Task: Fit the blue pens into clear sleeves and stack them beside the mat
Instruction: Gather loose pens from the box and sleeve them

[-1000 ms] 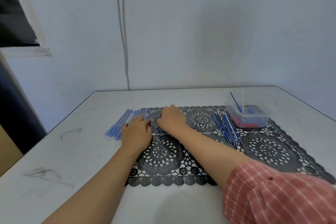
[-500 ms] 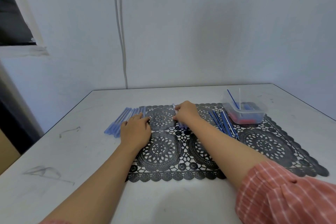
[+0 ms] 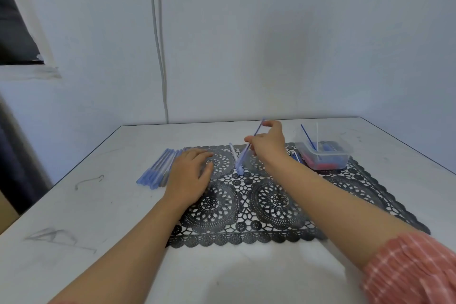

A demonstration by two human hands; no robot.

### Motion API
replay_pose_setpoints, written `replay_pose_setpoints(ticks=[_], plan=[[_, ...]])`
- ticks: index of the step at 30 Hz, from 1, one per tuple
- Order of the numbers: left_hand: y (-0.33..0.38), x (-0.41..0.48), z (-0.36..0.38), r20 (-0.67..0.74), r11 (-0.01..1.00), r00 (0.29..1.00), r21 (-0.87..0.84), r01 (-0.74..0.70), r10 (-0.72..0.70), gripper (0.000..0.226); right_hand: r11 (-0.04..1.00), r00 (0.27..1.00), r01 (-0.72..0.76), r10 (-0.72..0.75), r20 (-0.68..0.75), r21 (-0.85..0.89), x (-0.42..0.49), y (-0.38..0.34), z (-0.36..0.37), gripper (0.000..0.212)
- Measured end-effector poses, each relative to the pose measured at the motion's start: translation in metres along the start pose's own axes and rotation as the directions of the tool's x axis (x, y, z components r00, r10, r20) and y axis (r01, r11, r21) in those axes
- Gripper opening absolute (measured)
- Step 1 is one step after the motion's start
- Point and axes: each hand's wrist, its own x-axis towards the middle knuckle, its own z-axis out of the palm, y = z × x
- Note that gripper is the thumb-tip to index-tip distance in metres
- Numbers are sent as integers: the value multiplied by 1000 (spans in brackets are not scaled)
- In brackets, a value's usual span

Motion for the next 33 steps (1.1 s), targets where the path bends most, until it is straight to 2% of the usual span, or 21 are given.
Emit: replay_pose_setpoints(ticks=[3,5,7,13,18,23,26,28,30,33], plan=[[13,-4,-5,20,974,983,-144,-175,180,42,995,998,4,-11,68,95,-20,-2,-12,53],[22,-9,-8,64,945,968,-241,-220,242,41,992,988,-16,-3,152,126,-35,1,-19,43],[28,-12,-10,97,930,959,-289,-228,266,42,974,972,-97,48,231,205,-47,8,-24,31],[29,-12,-9,24,927,944,-201,-318,329,35,899,923,-243,98,372,365,-54,24,-32,19],[27,-10,-7,-7,917,923,-112,-383,385,25,905,903,-245,83,421,347,-51,27,-36,18],[23,-7,-3,-39,936,940,-93,-340,338,23,989,936,-27,-27,350,148,-44,27,-43,16],[22,-7,-2,-65,948,953,-109,-300,295,26,964,930,229,-175,324,-135,-41,25,-49,12],[24,-7,-3,-58,943,949,-105,-315,311,26,884,904,370,-272,330,-286,-40,24,-51,12],[25,-7,-3,-51,934,936,-73,-350,347,25,766,854,494,-340,393,-411,-38,23,-53,21],[24,-7,-3,-46,928,927,-16,-373,372,25,456,769,639,-369,522,-619,-35,24,-55,34]])
